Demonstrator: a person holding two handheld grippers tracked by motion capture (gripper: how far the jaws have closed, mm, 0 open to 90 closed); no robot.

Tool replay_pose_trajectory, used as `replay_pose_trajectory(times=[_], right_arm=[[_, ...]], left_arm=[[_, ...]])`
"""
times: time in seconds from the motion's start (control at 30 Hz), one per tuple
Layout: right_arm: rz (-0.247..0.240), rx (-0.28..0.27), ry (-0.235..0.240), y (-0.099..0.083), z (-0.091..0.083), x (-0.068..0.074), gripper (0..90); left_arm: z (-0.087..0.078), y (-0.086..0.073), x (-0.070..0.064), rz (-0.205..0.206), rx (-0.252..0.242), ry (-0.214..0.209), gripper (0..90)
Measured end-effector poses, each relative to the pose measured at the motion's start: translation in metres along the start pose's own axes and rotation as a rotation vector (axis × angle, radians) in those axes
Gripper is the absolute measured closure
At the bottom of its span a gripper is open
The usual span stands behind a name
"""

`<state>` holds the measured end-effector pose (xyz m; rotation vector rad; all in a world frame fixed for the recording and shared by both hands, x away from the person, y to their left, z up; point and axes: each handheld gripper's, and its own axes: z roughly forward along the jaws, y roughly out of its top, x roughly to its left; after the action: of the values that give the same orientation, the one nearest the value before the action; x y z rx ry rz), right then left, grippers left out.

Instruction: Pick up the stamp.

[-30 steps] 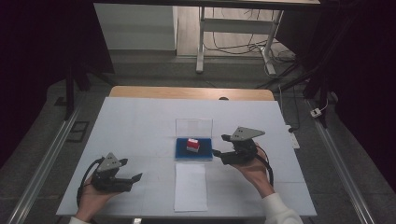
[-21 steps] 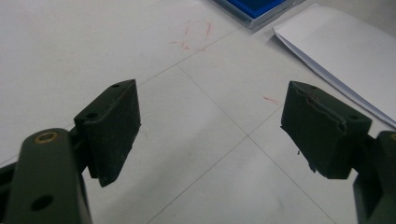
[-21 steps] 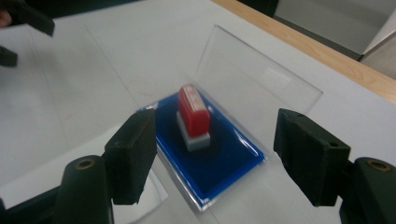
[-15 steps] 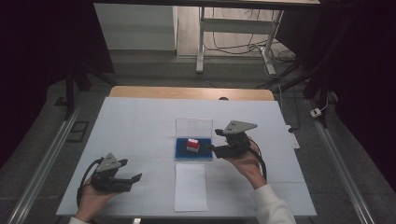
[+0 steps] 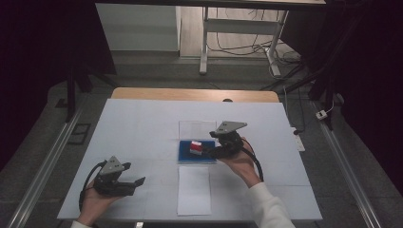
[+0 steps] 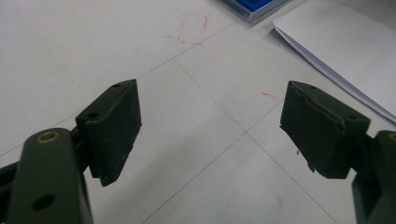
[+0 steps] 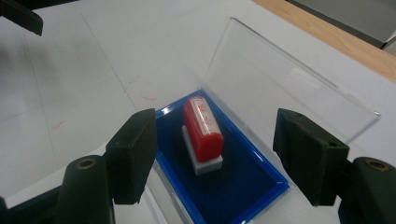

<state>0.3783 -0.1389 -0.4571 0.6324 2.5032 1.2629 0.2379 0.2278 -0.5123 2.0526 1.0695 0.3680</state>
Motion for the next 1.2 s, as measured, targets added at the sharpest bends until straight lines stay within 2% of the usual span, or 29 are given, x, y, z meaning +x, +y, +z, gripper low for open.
replay_pose_trajectory(times=[0.2, 0.7, 1.2], right_arm=[[-0.014, 0.04, 0.009, 0.0, 0.014, 0.003, 30.6], [-0.004, 0.05, 0.037, -0.001, 0.035, 0.005, 33.6], [-0.008, 0.065, 0.031, -0.004, 0.052, 0.003, 48.8]], left_arm=[[0.0, 0.0, 0.0, 0.002, 0.004, -0.001, 20.6], [0.003, -0.001, 0.0, 0.009, 0.017, -0.009, 20.7], [0.002, -0.001, 0.0, 0.011, 0.018, -0.01, 20.8]])
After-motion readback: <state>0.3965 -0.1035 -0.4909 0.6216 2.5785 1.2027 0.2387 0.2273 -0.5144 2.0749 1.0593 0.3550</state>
